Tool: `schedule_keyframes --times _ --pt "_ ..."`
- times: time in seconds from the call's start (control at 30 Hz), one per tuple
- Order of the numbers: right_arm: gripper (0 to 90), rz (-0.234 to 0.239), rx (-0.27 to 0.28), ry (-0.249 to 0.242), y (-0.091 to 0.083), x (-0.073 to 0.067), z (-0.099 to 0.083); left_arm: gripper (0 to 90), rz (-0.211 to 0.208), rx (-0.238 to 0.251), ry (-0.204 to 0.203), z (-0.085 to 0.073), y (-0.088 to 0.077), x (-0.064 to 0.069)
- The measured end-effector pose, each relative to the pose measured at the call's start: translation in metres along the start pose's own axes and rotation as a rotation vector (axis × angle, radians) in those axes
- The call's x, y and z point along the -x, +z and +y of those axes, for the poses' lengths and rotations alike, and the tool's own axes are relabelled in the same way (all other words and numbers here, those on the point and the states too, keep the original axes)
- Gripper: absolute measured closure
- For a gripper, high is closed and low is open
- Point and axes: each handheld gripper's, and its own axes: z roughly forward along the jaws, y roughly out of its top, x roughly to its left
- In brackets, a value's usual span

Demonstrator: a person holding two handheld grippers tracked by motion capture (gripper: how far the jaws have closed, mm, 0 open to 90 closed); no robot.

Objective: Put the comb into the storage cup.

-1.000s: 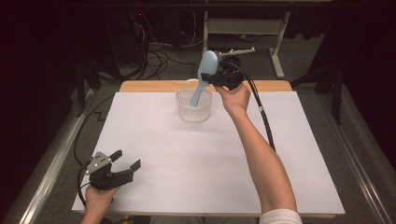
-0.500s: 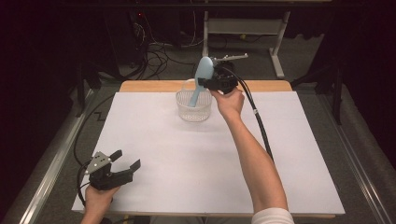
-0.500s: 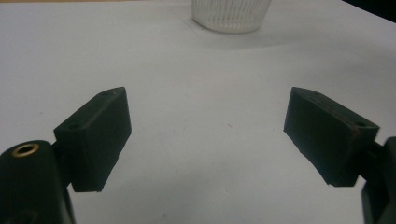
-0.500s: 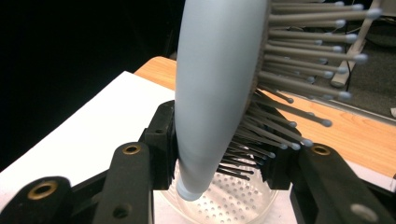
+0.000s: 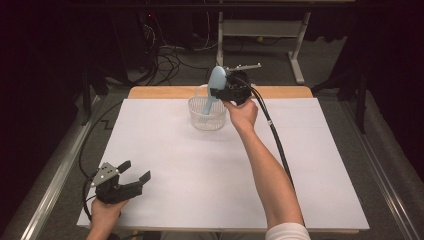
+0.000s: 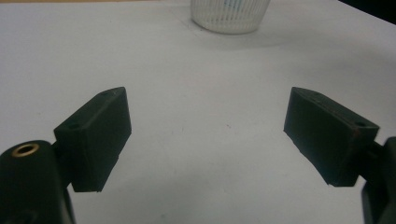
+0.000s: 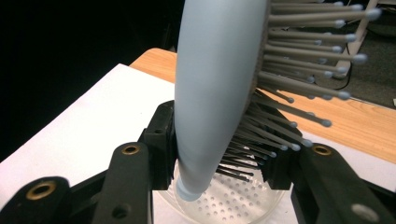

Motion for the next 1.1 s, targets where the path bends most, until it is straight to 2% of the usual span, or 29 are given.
schedule_keyframes --times 0.8,1.1 --pt "54.5 -0.002 -0.046 0.012 0.021 -0.002 -0.012 14.4 -0.002 -0.004 0.004 0.000 0.000 0.000" --pt "51.0 -0.017 -0.051 0.022 0.018 0.002 -0.012 14.4 -0.004 -0.004 0.003 0.000 0.000 0.000"
